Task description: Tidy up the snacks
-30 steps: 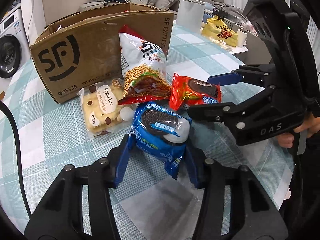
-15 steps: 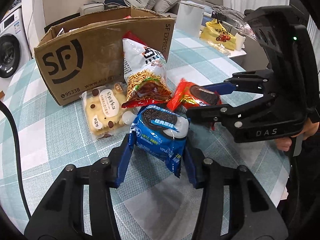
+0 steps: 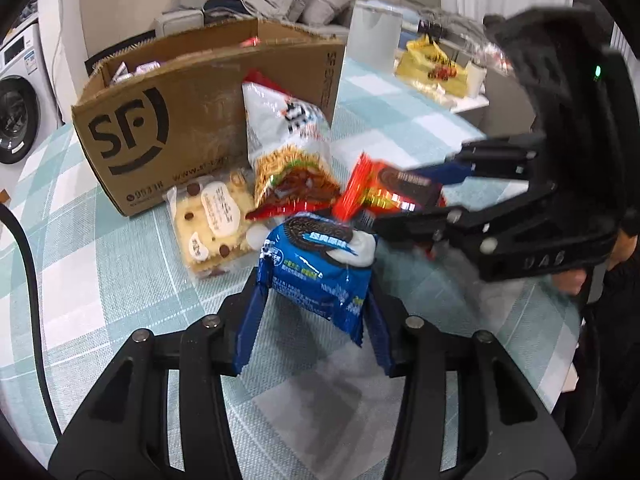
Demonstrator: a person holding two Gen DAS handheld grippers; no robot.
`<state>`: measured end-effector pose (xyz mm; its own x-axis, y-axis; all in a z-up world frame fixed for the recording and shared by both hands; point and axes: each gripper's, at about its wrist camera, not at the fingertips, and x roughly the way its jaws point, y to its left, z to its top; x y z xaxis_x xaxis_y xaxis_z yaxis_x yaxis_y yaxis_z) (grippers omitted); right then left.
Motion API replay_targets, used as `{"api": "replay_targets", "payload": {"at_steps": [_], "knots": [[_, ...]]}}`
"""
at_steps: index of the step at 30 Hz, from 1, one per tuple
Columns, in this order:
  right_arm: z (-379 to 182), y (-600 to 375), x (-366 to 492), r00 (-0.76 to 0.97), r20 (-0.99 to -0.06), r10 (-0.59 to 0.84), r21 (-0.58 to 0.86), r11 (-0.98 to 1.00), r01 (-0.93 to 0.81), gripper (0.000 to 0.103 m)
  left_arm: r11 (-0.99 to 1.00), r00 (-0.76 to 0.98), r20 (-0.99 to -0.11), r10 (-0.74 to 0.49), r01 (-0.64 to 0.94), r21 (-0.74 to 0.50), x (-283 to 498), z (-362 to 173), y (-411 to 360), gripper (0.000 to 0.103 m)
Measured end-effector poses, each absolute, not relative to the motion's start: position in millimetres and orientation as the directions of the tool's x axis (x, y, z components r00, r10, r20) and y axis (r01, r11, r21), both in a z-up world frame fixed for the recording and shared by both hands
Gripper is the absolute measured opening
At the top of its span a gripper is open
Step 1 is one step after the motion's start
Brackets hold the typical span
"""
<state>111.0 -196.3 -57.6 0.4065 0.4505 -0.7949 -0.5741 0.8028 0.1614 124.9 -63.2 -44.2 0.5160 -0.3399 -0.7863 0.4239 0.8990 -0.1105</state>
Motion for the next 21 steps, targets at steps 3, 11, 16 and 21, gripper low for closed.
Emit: {"api": "replay_targets", "payload": {"at_steps": [3,11,16,21], "knots": [[-57.6,-196.7,112.4,0.408,-0.797,0.446,0.159,0.806,-0.570,0.049,0.900,0.496,-0.811,-0.311,0.429,-0.083,124.2,-49.9,-65.4,0.053],[-59.6,-197.3,114.9,0.407,-0.802,0.437,0.157,0.812,-0.563,0.049,0.932,0.534,-0.808,-0.249,0.360,-0.050,130.5,-50.6,-58.6,0.081],[-60.5,-197.3,115.2,0.407,-0.804,0.433,0.156,0.815,-0.559,0.049,0.938,0.551,-0.795,-0.253,0.341,-0.062,138.8,-48.8,-61.4,0.081],[-59.5,-197.0,114.2,0.408,-0.801,0.438,0.158,0.813,-0.561,0.049,0.922,0.563,-0.773,-0.292,0.380,-0.072,133.9,-47.3,-65.4,0.054]]}}
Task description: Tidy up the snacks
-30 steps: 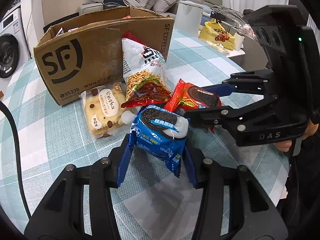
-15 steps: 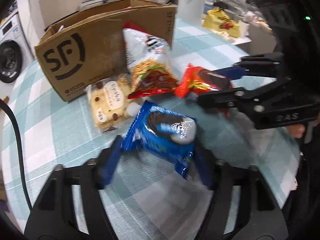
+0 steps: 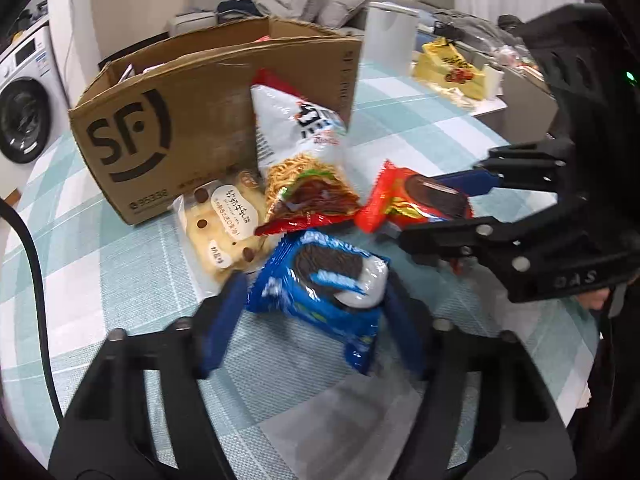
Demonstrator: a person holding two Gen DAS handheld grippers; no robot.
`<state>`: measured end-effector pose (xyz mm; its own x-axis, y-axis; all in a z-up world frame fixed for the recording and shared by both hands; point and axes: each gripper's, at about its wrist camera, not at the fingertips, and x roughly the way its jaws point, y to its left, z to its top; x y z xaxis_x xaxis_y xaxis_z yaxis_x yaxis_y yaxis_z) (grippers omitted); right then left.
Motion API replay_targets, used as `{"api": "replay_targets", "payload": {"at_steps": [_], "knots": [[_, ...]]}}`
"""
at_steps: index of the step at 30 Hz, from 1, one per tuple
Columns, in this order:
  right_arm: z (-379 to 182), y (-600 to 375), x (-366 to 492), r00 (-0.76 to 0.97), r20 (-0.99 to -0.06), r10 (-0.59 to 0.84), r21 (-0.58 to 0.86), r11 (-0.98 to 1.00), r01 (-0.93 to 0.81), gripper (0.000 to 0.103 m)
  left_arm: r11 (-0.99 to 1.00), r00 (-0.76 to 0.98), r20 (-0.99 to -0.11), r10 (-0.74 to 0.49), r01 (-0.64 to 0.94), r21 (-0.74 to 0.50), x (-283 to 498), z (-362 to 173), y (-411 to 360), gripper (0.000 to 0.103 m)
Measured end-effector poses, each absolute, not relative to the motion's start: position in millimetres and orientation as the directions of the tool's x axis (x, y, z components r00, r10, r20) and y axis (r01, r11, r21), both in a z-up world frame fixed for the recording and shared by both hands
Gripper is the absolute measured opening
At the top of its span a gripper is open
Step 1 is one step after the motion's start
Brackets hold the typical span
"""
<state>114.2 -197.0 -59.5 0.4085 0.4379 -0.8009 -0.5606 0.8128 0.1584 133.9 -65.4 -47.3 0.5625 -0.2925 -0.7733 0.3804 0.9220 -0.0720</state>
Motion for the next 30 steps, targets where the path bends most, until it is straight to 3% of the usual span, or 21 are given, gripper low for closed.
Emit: {"api": "replay_targets", "payload": {"at_steps": [1,3,30], "knots": [[-59.3,-197.3,113.9,0.410,-0.800,0.438,0.158,0.813,-0.560,0.049,0.916,0.552,-0.775,-0.309,0.390,-0.087,133.3,-46.8,-65.7,0.046],[-58.2,-197.3,113.0,0.411,-0.798,0.440,0.158,0.812,-0.562,0.049,0.911,0.544,-0.773,-0.326,0.399,-0.103,132.0,-45.9,-65.2,0.045],[-12.8,-203.9,93.9,0.483,-0.707,0.516,0.180,0.792,-0.583,0.049,0.931,0.669,-0.665,-0.332,0.348,-0.115,101.9,13.7,-29.5,0.043]]}}
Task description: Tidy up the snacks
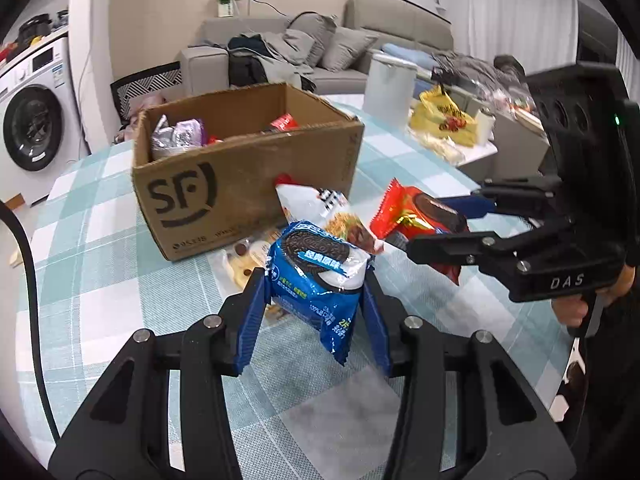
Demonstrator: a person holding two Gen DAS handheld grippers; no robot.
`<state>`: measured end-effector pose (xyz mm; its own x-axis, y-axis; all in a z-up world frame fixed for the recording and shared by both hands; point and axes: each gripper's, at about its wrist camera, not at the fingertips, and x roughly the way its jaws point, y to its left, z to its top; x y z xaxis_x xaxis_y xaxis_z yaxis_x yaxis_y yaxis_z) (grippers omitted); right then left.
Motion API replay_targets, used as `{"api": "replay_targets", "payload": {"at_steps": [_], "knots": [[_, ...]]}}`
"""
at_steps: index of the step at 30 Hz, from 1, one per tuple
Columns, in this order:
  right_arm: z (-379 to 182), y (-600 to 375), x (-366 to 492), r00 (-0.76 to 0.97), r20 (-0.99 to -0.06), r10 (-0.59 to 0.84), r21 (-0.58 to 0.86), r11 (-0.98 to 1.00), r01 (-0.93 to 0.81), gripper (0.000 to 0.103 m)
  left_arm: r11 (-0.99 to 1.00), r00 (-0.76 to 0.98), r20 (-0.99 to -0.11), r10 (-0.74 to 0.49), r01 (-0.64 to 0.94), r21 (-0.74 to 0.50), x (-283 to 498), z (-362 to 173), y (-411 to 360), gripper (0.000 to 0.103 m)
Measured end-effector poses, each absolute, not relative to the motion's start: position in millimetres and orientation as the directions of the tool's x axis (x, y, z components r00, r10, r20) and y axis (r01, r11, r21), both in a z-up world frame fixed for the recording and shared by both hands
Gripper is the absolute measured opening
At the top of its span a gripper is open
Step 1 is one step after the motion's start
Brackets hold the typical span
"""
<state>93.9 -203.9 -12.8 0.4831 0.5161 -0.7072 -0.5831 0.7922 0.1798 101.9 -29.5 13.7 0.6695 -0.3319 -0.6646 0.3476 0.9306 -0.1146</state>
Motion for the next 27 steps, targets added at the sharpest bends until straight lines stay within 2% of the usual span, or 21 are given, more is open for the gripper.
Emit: {"api": "replay_targets", "payload": {"at_steps": [27], "knots": [[41.1,-214.3,108.7,0.638,-0.524,0.564,0.295,0.823,-0.486,0.049,0.965,0.803,-0.535,-0.261,0.208,-0.158,129.9,78.3,16.7,0.043]]}}
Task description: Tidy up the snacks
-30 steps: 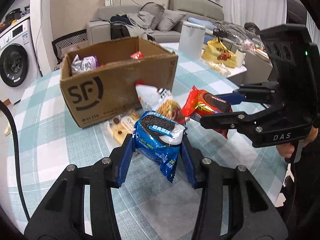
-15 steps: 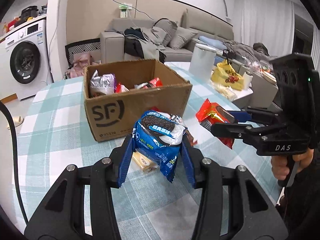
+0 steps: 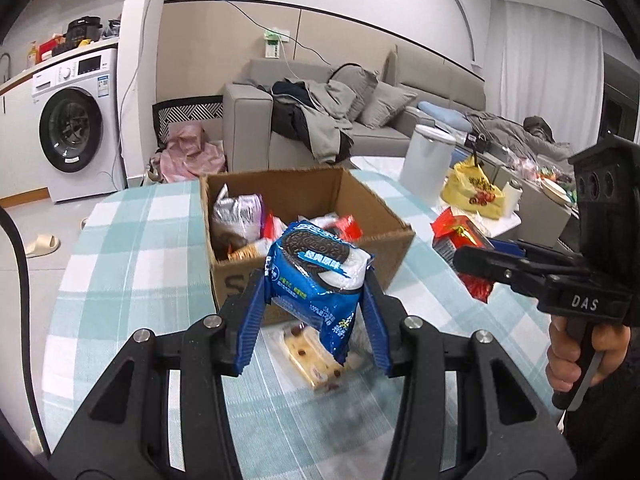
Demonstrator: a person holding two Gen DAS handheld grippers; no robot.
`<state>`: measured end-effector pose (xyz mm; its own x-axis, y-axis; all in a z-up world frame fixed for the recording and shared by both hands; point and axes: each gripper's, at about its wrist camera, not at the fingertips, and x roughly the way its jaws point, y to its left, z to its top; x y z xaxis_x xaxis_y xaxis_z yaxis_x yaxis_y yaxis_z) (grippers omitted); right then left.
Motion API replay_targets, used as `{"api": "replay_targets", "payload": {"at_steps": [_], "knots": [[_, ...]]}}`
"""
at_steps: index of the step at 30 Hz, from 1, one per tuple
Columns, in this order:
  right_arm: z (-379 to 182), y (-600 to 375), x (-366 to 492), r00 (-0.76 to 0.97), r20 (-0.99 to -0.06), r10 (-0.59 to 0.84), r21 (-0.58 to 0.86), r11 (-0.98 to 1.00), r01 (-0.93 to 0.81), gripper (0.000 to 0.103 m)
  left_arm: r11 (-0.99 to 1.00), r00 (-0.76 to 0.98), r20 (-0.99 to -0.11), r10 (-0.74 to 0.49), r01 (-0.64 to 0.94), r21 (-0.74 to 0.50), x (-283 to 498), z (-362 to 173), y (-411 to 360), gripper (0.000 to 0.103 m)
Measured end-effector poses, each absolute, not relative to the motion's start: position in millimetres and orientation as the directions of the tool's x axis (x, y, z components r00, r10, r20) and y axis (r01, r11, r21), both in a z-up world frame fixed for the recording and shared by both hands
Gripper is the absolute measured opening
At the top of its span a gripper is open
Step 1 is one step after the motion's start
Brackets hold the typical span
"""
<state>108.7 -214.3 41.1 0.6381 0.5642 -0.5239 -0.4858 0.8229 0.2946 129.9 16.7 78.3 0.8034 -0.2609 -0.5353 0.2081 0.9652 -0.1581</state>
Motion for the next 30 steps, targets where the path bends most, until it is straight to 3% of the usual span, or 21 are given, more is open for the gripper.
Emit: {"api": "replay_targets", "payload": {"at_steps": [30], "knots": [[64.3,-188.9,160.8,0.656,-0.499,0.566,0.321,0.824,-0.467,0.049,0.976,0.828,-0.523,-0.203,0.127,-0.178,212.4,89.0,41.5,0.043]]}}
